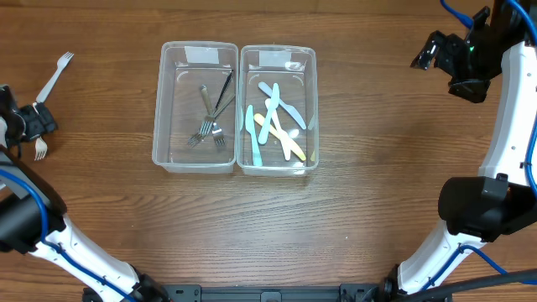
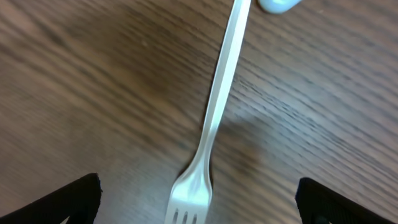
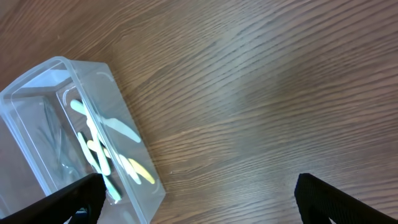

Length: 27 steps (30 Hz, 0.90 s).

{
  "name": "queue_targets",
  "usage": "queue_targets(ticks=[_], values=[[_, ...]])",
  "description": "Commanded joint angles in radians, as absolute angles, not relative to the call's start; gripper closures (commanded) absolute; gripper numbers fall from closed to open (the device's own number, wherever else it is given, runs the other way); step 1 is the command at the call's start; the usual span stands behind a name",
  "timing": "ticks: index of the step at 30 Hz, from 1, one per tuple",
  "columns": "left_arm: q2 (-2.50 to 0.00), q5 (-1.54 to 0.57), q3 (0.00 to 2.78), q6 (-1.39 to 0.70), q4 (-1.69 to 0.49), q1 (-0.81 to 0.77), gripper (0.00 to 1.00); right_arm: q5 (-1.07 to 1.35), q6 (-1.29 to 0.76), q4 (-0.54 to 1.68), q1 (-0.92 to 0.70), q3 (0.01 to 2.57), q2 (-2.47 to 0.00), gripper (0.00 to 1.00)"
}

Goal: Pack container
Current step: 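Move the left gripper over the white plastic fork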

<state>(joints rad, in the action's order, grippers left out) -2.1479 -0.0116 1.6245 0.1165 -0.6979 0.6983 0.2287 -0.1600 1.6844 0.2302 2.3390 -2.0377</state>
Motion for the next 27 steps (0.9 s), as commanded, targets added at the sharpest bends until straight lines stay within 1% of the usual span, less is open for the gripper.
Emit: queue_targets(ticks=[1, 7, 11, 13, 15, 16, 17, 18, 19, 20, 21, 23, 24, 26, 27], values=[[-2.211, -0.026, 1.625, 0.157, -0.659, 0.695, 0.0, 0.226, -0.157, 1.686, 0.231, 2.335, -2.022, 0.0], [-2.253, -0.024, 1.625, 0.157, -0.57, 0.693, 0.0, 0.226, -0.187, 1.687, 0.231, 2.335, -2.022, 0.0], [-2.288, -0.027, 1.625, 0.158, -0.556, 0.693, 0.0, 0.226, -0.203, 1.689, 0.231, 2.335, -2.022, 0.0], [-2.304, -0.028, 1.625, 0.158, -0.558, 0.692, 0.03, 0.226, -0.21, 1.689, 0.231, 2.335, -2.022, 0.0], [-2.313, -0.031, 1.625, 0.158, -0.566, 0.69, 0.09, 0.226, -0.21, 1.689, 0.231, 2.335, -2.022, 0.0], [-2.316, -0.039, 1.625, 0.158, -0.572, 0.688, 0.14, 0.226, -0.213, 1.689, 0.231, 2.335, -2.022, 0.0], [-2.316, -0.042, 1.625, 0.158, -0.572, 0.686, 0.2, 0.226, -0.213, 1.689, 0.231, 2.335, -2.022, 0.0], [-2.316, -0.045, 1.625, 0.157, -0.572, 0.684, 0.28, 0.226, -0.213, 1.689, 0.231, 2.335, -2.022, 0.0], [-2.315, -0.045, 1.625, 0.157, -0.572, 0.684, 0.34, 0.226, -0.214, 1.689, 0.231, 2.335, -2.022, 0.0], [-2.315, -0.045, 1.625, 0.157, -0.572, 0.684, 0.36, 0.226, -0.214, 1.689, 0.231, 2.335, -2.022, 0.0], [-2.315, -0.045, 1.625, 0.157, -0.573, 0.684, 0.4, 0.226, -0.214, 1.689, 0.231, 2.335, -2.022, 0.0], [-2.315, -0.045, 1.625, 0.157, -0.576, 0.684, 0.51, 0.226, -0.214, 1.689, 0.231, 2.335, -2.022, 0.0], [-2.315, -0.045, 1.625, 0.157, -0.577, 0.684, 0.54, 0.226, -0.214, 1.689, 0.231, 2.335, -2.022, 0.0], [-2.315, -0.045, 1.625, 0.157, -0.583, 0.684, 0.64, 0.226, -0.214, 1.689, 0.231, 2.335, -2.022, 0.0], [-2.315, -0.045, 1.625, 0.157, -0.587, 0.684, 0.66, 0.226, -0.214, 1.689, 0.231, 2.335, -2.022, 0.0]])
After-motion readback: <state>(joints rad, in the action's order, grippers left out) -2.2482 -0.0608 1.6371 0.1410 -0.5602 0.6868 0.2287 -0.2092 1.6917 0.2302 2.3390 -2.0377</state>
